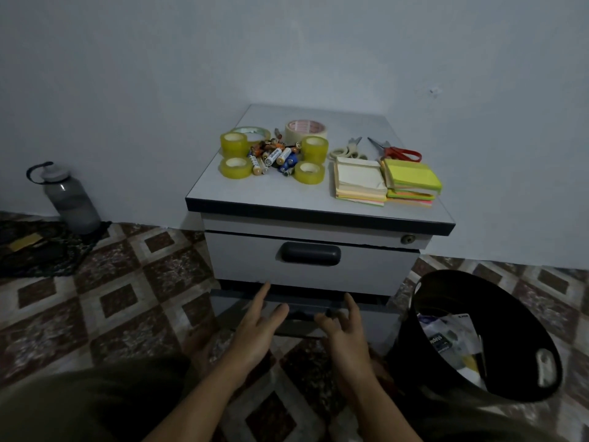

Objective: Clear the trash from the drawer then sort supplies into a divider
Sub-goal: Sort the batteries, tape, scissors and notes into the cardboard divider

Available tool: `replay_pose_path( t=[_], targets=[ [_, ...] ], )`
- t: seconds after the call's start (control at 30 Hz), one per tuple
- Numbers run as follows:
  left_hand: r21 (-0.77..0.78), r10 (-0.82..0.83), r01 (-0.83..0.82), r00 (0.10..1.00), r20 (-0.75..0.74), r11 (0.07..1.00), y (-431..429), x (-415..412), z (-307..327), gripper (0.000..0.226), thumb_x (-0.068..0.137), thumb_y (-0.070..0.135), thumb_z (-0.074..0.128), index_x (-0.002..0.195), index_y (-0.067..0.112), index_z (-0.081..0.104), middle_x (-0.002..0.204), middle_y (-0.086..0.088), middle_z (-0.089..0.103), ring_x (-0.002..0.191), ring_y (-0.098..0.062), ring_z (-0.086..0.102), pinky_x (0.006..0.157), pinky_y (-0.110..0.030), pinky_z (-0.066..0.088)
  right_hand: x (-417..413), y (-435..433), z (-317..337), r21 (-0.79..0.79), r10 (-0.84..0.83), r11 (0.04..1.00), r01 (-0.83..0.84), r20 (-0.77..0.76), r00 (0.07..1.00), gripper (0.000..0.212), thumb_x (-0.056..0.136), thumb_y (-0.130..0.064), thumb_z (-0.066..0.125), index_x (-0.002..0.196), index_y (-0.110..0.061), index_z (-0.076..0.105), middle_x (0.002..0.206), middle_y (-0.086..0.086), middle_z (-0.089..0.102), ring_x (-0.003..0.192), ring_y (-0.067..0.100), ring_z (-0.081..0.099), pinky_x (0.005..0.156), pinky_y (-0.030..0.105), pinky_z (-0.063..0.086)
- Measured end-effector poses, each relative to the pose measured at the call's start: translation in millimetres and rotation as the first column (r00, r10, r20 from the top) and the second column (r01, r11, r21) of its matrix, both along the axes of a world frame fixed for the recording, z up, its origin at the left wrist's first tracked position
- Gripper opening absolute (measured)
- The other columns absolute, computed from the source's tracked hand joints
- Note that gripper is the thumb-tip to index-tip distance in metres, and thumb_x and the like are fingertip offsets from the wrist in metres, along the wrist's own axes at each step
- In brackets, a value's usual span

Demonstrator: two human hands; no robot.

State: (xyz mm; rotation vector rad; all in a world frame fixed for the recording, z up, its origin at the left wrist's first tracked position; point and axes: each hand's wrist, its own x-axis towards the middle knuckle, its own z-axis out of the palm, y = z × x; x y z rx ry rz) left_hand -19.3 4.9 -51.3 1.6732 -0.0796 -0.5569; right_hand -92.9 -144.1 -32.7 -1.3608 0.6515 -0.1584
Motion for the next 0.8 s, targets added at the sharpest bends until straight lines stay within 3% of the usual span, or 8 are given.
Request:
replay_pose_path(
  t=[0.17, 0.3, 0.47, 0.6, 0.7, 0.8],
  targets=[
    [-0.049, 0.014, -0.014, 1.0, -0.004, 0.999, -10, 21, 0, 0.062, 0.08, 0.071, 0.061, 0.127, 0.079, 0.023, 0.161, 0.011, 0.022, 0.143, -0.017, 0.031, 0.118, -0.05, 0.027, 22, -12, -3, 0.062, -0.004, 0.998, 0.002, 0.04, 0.999, 0.082, 0.091, -0.019, 0.069, 0.152, -0.042, 0.02, 0.158, 0.007, 0.029, 0.136, 0.027, 0.044, 0.112, 0.05, 0.039],
    [-0.076, 0.037, -0.035, 0.999, 0.017, 0.996, -14, 21, 1, 0.074, 0.073, 0.069, 0.066, 0.131, 0.077, 0.021, 0.158, 0.008, 0.027, 0.141, -0.017, 0.033, 0.117, -0.051, 0.029, 31, -11, -3, 0.068, -0.008, 0.998, 0.004, 0.049, 0.999, 0.079, 0.091, -0.015, 0.069, 0.152, -0.037, 0.024, 0.152, 0.006, 0.038, 0.131, 0.025, 0.048, 0.112, 0.048, 0.04],
    [-0.14, 0.098, -0.09, 0.994, 0.05, 0.986, -18, 16, 10, 0.078, 0.077, 0.062, 0.068, 0.123, 0.085, 0.009, 0.162, 0.008, 0.02, 0.144, -0.016, 0.03, 0.117, -0.049, 0.031, 33, -4, 7, 0.062, -0.091, 0.994, 0.087, 0.064, 0.994, 0.044, 0.089, -0.026, 0.07, 0.127, -0.037, 0.05, 0.133, 0.002, 0.055, 0.118, 0.02, 0.057, 0.107, 0.045, 0.044],
    [-0.135, 0.014, -0.001, 0.995, 0.094, 0.991, -18, 10, 21, 0.078, 0.089, 0.055, 0.06, 0.131, 0.078, -0.001, 0.164, 0.01, 0.011, 0.14, -0.006, 0.027, 0.117, -0.038, 0.029, 38, 3, 27, 0.179, -0.154, 0.976, 0.122, 0.179, 0.972, 0.03, 0.092, -0.016, 0.067, 0.118, -0.026, 0.057, 0.114, 0.008, 0.066, 0.107, 0.023, 0.064, 0.1, 0.043, 0.051],
    [0.028, -0.047, 0.043, 0.986, 0.161, 0.999, -15, 10, 25, 0.078, 0.091, 0.059, 0.052, 0.137, 0.07, -0.01, 0.164, 0.014, 0.006, 0.141, -0.005, 0.024, 0.113, -0.033, 0.025, 45, 3, 36, 0.324, -0.202, 0.938, 0.126, 0.211, 0.956, 0.025, 0.092, -0.01, 0.066, 0.114, -0.018, 0.06, 0.108, 0.01, 0.067, 0.103, 0.021, 0.066, 0.092, 0.039, 0.054],
    [0.26, -0.117, 0.075, 0.982, 0.151, 0.963, -8, 13, 24, 0.078, 0.09, 0.07, 0.042, 0.139, 0.066, -0.018, 0.163, 0.012, 0.016, 0.147, -0.015, 0.025, 0.115, -0.037, 0.023, 50, 3, 41, 0.456, -0.221, 0.885, 0.1, 0.221, 0.95, 0.015, 0.09, -0.003, 0.066, 0.1, -0.015, 0.063, 0.106, 0.011, 0.071, 0.102, 0.023, 0.068, 0.093, 0.042, 0.054]
  ],
)
